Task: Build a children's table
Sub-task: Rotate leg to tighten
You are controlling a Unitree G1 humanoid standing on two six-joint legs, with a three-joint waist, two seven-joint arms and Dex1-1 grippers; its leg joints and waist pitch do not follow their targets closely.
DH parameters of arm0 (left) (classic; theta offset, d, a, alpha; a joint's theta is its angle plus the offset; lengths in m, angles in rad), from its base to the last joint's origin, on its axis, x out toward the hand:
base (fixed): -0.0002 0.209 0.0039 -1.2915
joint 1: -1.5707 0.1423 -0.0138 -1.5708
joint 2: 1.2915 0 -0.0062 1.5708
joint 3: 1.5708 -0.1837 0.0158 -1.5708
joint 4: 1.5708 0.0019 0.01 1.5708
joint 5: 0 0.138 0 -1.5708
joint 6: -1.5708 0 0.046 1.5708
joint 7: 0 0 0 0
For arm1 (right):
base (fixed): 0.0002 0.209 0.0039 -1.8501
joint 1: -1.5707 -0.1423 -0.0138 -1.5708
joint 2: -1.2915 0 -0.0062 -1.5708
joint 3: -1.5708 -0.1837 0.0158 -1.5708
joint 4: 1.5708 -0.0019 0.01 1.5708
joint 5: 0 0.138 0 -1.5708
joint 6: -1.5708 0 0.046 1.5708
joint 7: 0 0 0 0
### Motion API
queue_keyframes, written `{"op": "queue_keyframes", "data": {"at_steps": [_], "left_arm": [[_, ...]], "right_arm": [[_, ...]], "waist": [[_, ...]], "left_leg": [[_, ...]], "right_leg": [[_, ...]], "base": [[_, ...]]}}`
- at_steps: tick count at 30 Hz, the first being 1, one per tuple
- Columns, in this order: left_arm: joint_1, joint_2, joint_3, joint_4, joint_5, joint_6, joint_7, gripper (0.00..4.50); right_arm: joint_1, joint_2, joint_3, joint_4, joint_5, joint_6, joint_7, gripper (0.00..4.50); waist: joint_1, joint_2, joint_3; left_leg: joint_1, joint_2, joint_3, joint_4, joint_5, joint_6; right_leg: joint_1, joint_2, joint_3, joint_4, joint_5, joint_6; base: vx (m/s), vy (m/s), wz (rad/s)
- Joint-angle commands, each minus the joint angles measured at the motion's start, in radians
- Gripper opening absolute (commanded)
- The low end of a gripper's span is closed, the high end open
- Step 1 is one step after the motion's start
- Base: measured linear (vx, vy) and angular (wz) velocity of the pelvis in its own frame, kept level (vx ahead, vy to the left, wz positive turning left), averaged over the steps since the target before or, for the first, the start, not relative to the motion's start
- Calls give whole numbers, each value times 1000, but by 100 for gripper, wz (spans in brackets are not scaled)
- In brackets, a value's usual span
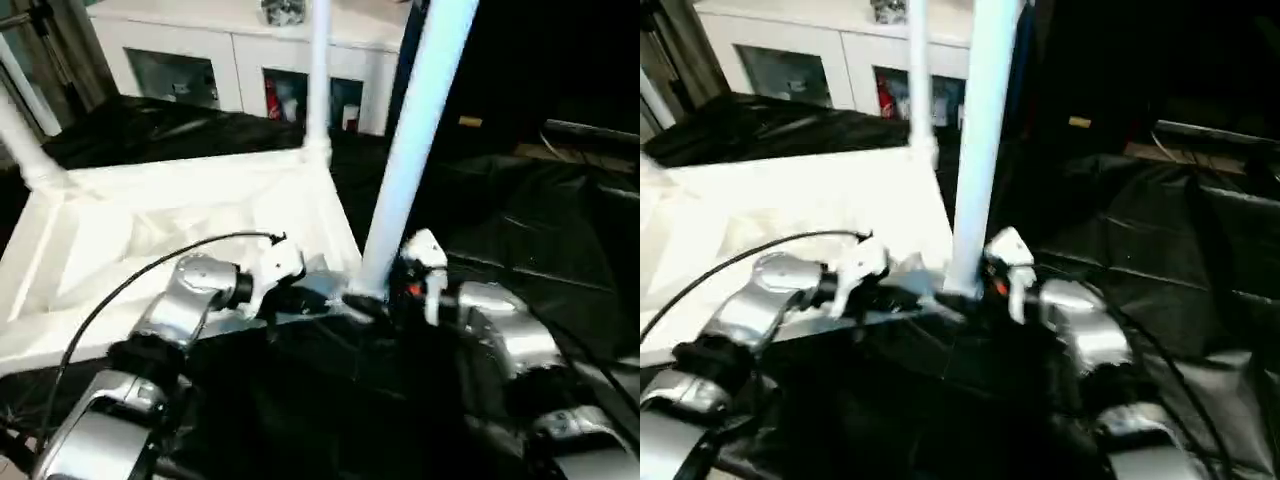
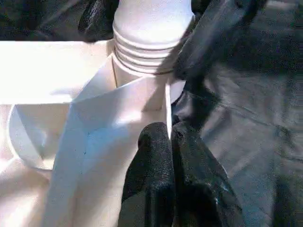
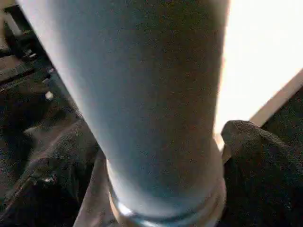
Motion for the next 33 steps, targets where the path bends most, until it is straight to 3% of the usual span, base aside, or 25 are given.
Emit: {"op": "queue_keyframes", "data": {"at_steps": [1, 9, 17, 19, 21, 25, 30, 33], "left_arm": [[3, -13, -35, -20, -15, -12, -41, 0], [6, -4, -34, -25, -21, -7, -55, 0], [-8, -37, -28, -7, -5, -4, 15, 0], [-21, -53, -26, 13, 9, -1, 62, 0], [-45, -83, -17, 46, 29, 7, 143, 0], [-84, -132, -2, 91, 51, 31, 275, 0], [-127, -201, 19, 132, 64, 65, 412, 0], [-134, -224, 14, 133, 62, 60, 412, 0]], "right_arm": [[16, 8, 51, -23, 5, 34, 62, 411], [25, 8, 64, -50, 11, 60, 82, 351], [28, 55, 39, -27, -8, 49, -18, 285], [22, 75, 32, -2, -24, 38, -77, 281], [7, 106, 24, 43, -51, 21, -177, 277], [-20, 162, 3, 106, -75, 16, -335, 275], [-76, 239, -44, 202, -101, 23, -584, 274], [-102, 256, -51, 236, -104, 5, -613, 274]], "waist": [[4, -1, -57], [9, -1, -58], [7, 0, -56], [4, -1, -53], [1, -2, -50], [-5, -3, -47], [-10, -1, -50], [-11, -1, -55]], "left_leg": [[2, 50, -17, -67, -126, 78], [3, 51, -17, -67, -112, 69], [4, 50, -18, -69, -128, 54], [6, 49, -19, -71, -158, 43], [10, 46, -21, -74, -189, 21], [12, 45, -24, -77, -205, 7], [9, 43, -24, -76, -188, 4], [5, 41, -23, -73, -161, 21]], "right_leg": [[55, -73, 51, -63, -83, -271], [54, -75, 52, -62, -73, -271], [52, -76, 52, -66, -103, -262], [50, -77, 53, -73, -156, -250], [47, -79, 55, -87, -267, -219], [42, -78, 55, -93, -324, -196], [43, -77, 54, -91, -291, -195], [47, -77, 54, -86, -231, -207]], "base": [[0, 0, 0], [0, 0, 0], [0, 0, 0], [0, 0, 0], [0, 0, 0], [0, 0, 0], [0, 0, 0], [0, 0, 0]]}}
